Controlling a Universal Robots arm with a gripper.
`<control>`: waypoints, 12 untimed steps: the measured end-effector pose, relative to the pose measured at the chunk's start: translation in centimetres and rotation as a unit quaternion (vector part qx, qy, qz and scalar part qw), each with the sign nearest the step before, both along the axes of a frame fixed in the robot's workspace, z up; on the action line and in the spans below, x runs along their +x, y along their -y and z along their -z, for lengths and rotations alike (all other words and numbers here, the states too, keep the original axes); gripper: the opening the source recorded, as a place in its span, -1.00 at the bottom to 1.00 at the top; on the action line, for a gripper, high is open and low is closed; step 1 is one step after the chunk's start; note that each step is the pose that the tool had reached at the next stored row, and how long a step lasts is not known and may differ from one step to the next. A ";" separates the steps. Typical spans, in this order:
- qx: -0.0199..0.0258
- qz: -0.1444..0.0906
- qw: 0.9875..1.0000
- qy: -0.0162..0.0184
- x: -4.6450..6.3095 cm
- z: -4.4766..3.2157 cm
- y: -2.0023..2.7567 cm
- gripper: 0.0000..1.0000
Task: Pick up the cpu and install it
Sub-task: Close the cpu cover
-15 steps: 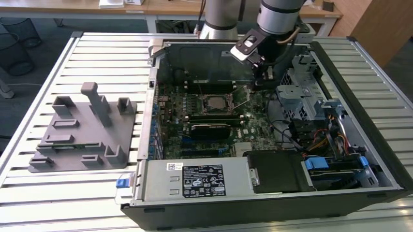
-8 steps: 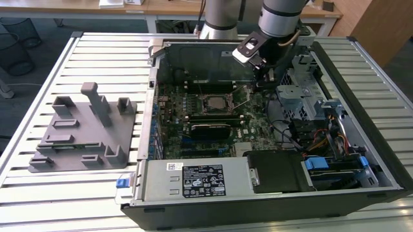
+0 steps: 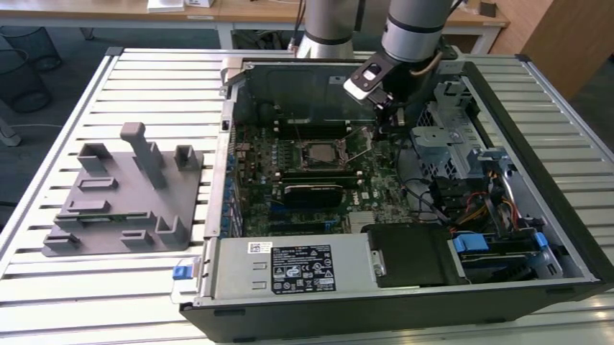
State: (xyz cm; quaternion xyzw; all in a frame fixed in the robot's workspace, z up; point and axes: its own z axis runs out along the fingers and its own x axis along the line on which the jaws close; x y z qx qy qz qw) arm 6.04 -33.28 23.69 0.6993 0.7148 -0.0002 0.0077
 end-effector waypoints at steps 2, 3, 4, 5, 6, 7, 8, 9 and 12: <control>0.000 0.000 1.000 0.000 -0.3 0.06 0.00 -0.79; 0.000 0.000 1.000 0.000 -0.5 0.08 0.00 -0.79; 0.000 0.000 1.000 0.000 -0.7 0.08 0.00 -0.79; 0.000 0.000 1.000 0.000 -1.2 0.09 0.00 -0.79; 0.000 0.000 1.000 0.000 -1.5 0.09 0.00 -0.79; 0.000 0.000 1.000 0.000 -1.9 0.09 0.00 -0.79; 0.000 0.000 1.000 0.000 -2.2 0.09 0.00 -0.79; 0.000 0.000 1.000 0.000 -2.6 0.09 0.00 -0.79; 0.000 0.000 1.000 0.000 -3.3 0.09 0.00 -0.79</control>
